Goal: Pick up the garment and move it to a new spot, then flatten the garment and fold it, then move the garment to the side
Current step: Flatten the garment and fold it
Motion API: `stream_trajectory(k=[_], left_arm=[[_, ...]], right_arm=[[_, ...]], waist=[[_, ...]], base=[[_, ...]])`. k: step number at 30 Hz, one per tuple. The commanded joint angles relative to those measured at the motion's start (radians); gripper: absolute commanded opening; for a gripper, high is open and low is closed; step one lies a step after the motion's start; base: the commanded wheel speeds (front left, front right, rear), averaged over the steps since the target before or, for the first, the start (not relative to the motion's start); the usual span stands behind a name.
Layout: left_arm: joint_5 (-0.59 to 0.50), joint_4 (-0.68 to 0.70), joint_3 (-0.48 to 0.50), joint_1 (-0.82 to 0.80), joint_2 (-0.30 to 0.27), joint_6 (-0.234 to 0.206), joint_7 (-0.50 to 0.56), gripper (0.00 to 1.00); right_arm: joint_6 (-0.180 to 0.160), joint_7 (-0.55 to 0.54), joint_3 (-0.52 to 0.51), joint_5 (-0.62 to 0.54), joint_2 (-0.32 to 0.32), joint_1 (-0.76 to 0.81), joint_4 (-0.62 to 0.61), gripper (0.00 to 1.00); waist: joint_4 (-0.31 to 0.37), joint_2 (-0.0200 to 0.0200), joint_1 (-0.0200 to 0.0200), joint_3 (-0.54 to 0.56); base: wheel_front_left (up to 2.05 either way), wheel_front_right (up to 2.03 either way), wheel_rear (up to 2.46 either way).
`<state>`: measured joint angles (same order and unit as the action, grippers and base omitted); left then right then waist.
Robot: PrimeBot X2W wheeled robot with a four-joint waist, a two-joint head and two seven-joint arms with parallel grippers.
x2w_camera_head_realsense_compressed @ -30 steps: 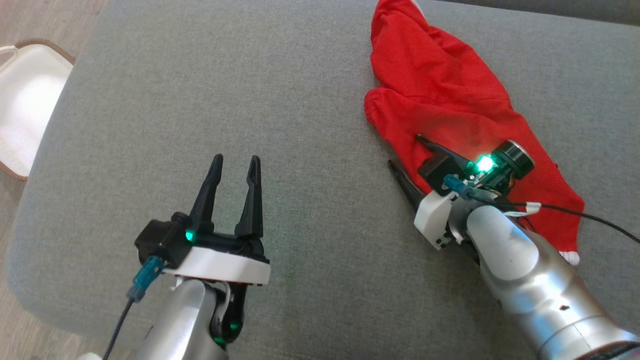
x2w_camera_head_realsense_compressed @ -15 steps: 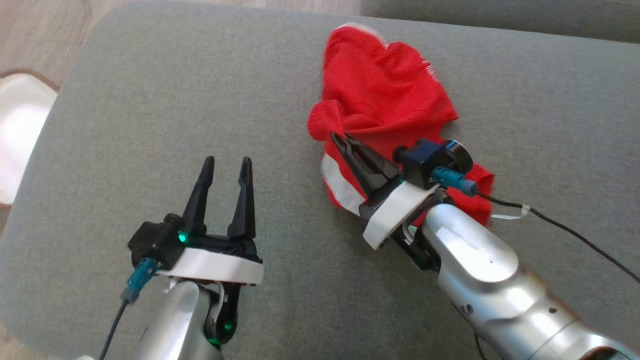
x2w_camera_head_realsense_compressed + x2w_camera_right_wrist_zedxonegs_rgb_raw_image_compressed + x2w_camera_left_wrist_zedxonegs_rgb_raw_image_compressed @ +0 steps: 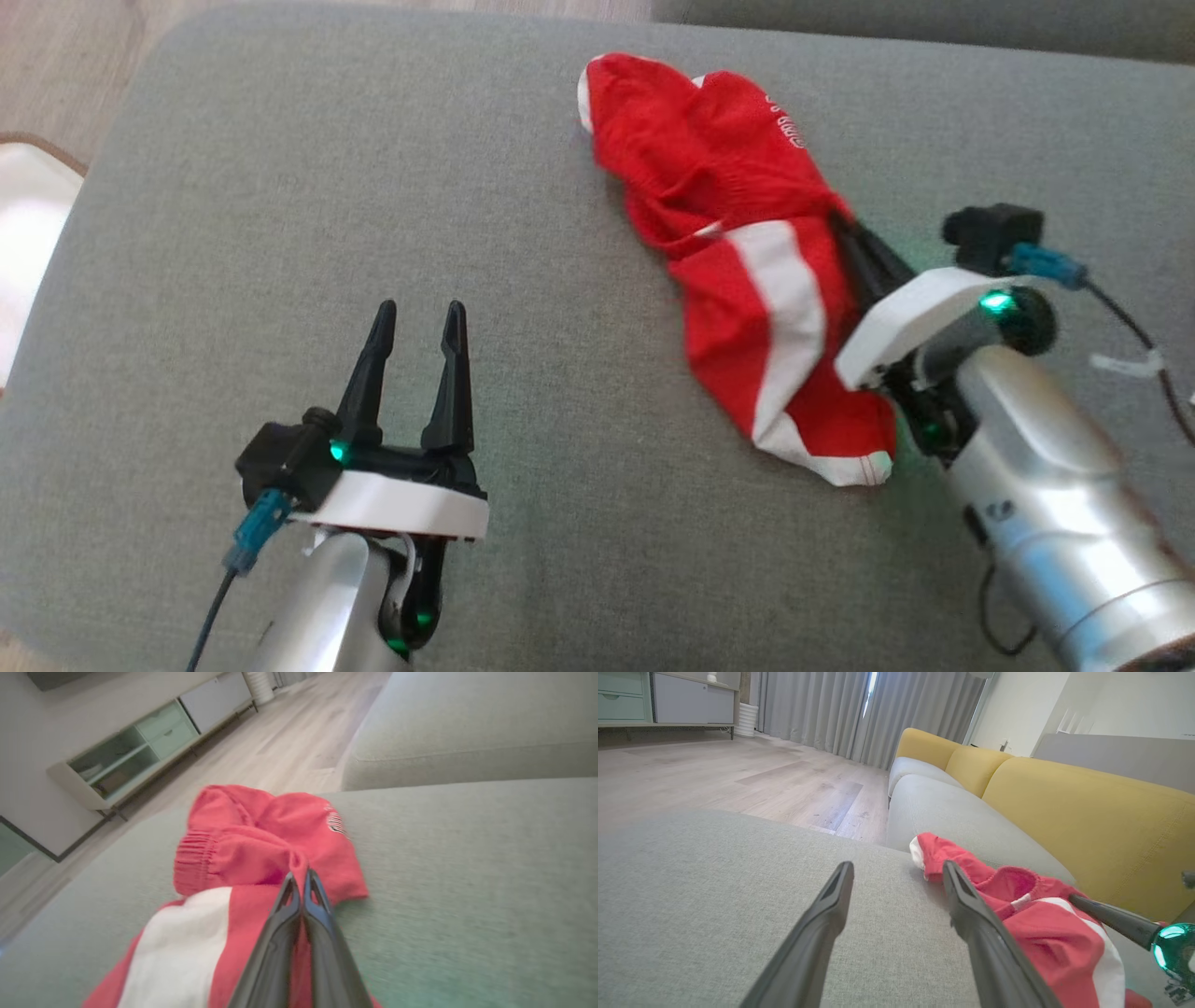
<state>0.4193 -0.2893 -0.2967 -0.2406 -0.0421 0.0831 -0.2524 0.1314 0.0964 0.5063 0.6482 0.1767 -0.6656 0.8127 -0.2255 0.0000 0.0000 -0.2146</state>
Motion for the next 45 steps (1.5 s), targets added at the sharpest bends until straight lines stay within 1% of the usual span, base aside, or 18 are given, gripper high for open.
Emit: stream_trajectory(k=[1,3,5,6,7,8,11,15,18,23,26,30,33,37,39,42,45], left_arm=[[-0.009,0.028,0.024,-0.036,-0.008,0.003,-0.009,1.00],[-0.008,0.027,0.022,-0.042,-0.008,0.003,-0.009,1.00],[-0.006,0.026,0.020,-0.046,-0.008,0.004,-0.009,1.00],[-0.006,0.025,0.020,-0.048,-0.008,0.004,-0.009,1.00],[-0.005,0.025,0.020,-0.050,-0.008,0.004,-0.009,1.00],[-0.005,0.024,0.020,-0.051,-0.008,0.004,-0.009,1.00],[-0.007,0.019,0.022,-0.054,-0.008,0.003,-0.009,1.00],[-0.013,0.011,0.030,-0.056,-0.008,0.004,-0.009,1.00],[-0.023,0.009,0.045,-0.053,-0.008,0.005,-0.009,1.00],[-0.041,0.009,0.082,-0.036,-0.008,0.009,-0.009,1.00],[-0.050,0.012,0.105,-0.025,-0.008,0.012,-0.009,1.00],[-0.059,0.022,0.133,-0.012,-0.008,0.018,-0.009,1.00],[-0.062,0.029,0.152,-0.001,-0.008,0.021,-0.009,1.00],[-0.064,0.034,0.166,0.021,-0.008,0.025,-0.009,1.00],[-0.065,0.035,0.169,0.032,-0.008,0.026,-0.009,1.00],[-0.069,0.034,0.171,0.047,-0.008,0.029,-0.009,1.00],[-0.071,0.034,0.170,0.056,-0.008,0.031,-0.009,1.00]], right_arm=[[-0.001,0.003,0.007,-0.008,-0.001,-0.044,-0.005,0.00],[-0.001,0.008,0.009,-0.021,0.013,-0.057,0.036,0.00],[-0.001,0.023,0.013,-0.025,0.013,-0.067,0.062,0.00],[-0.001,0.029,0.018,-0.028,0.010,-0.072,0.073,0.02],[-0.001,0.036,0.027,-0.036,0.008,-0.076,0.083,0.42],[-0.001,0.041,0.036,-0.044,0.004,-0.080,0.096,1.00],[-0.001,0.068,0.065,-0.064,-0.011,-0.091,0.112,1.00],[-0.001,0.107,0.085,-0.089,-0.016,-0.102,0.116,1.00],[-0.001,0.139,0.076,-0.101,-0.019,-0.097,0.104,1.00],[-0.001,0.161,0.042,-0.119,-0.011,-0.046,0.035,1.00],[-0.001,0.164,-0.016,-0.131,0.001,0.002,-0.025,1.00],[-0.001,0.165,-0.140,-0.209,0.017,0.095,-0.136,1.00],[-0.001,0.165,-0.225,-0.306,0.000,0.193,-0.226,1.00],[-0.001,0.165,-0.341,-0.428,-0.058,0.337,-0.350,1.00],[-0.001,0.165,-0.386,-0.455,-0.090,0.408,-0.404,1.00],[-0.001,0.165,-0.402,-0.500,-0.112,0.495,-0.457,1.00],[-0.001,0.165,-0.411,-0.518,-0.122,0.550,-0.482,1.00]], waist=[[-0.006,0.0000,0.0000,-0.013],[-0.010,0.0000,0.0000,-0.023],[-0.013,0.0000,0.0000,-0.030],[-0.013,0.0000,0.0000,-0.033],[-0.014,0.0000,0.0000,-0.035],[-0.013,0.0000,0.0000,-0.036],[-0.009,0.0000,0.0000,-0.033],[0.005,0.0000,0.0000,-0.018],[0.026,0.0000,0.0000,0.003],[0.078,0.0000,0.0000,0.042],[0.111,0.0000,0.0000,0.062],[0.154,0.0000,0.0000,0.083],[0.184,0.0000,0.0000,0.100],[0.218,0.0000,0.0000,0.124],[0.233,0.0000,0.0000,0.135],[0.248,0.0000,0.0000,0.146],[0.254,0.0000,0.0000,0.150]], base=[[0.00,0.00,0.00],[0.00,0.00,0.00],[0.00,0.00,0.00],[0.00,0.00,0.00],[0.00,0.00,0.00],[0.00,0.00,0.00],[0.00,0.00,0.00],[0.00,0.00,0.00],[0.00,0.00,0.00],[0.00,0.00,0.00],[0.00,0.00,0.00],[0.00,0.00,0.00],[0.00,0.00,0.00],[0.00,0.00,0.00],[0.00,0.00,0.00],[0.00,0.00,0.00],[0.00,0.00,0.00]])
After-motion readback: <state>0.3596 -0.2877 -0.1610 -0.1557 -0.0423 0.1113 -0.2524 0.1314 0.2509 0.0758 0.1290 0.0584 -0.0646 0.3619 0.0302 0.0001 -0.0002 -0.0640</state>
